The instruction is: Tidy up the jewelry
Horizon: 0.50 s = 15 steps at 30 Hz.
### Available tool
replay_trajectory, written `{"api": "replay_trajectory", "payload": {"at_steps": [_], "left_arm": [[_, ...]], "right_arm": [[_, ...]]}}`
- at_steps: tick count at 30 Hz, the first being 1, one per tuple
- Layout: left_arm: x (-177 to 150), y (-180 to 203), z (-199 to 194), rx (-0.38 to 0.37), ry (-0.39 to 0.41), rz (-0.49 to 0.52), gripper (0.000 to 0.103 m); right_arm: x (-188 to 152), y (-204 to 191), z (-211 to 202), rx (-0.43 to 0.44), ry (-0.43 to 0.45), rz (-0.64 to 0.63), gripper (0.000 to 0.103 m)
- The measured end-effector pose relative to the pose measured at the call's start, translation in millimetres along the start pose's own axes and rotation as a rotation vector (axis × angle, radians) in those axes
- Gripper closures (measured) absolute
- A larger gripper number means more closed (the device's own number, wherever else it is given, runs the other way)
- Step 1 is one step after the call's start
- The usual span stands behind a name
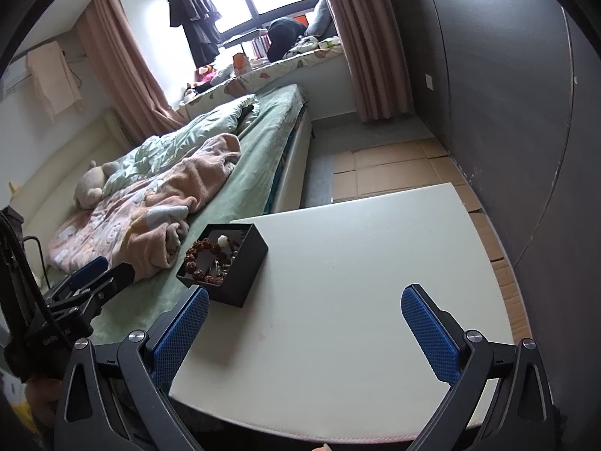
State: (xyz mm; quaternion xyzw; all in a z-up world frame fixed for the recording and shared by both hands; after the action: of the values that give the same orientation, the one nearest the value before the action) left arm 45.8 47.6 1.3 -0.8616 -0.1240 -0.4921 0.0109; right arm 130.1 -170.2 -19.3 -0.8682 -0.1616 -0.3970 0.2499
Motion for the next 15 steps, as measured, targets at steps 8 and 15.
{"api": "replay_trajectory", "payload": {"at_steps": [8,15], "left_arm": [[0.9,0.5,0.3,0.005,0.003,0.018,0.0],[0.7,-0.8,-0.8,0.005,0.006,0.022,0.0]], "right_arm": [[-0.9,-5.9,0.2,-0.008,-0.013,-0.022,0.0],[-1.0,-6.7,1.2,-0.008,-0.016,-0.025,0.0]]}}
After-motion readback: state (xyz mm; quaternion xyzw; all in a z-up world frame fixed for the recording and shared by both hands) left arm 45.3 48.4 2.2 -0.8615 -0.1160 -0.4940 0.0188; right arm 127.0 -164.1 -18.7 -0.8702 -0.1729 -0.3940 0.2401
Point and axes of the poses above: each gripper's, at about its wrist camera, not at the fingertips, and z roughly the way its jaws point, y to its right, x to its top, the point moved 2 cm from there along z, roughly the way its jaws point, and after that the axes turned 6 degrees about y, right-handed, at the moved point
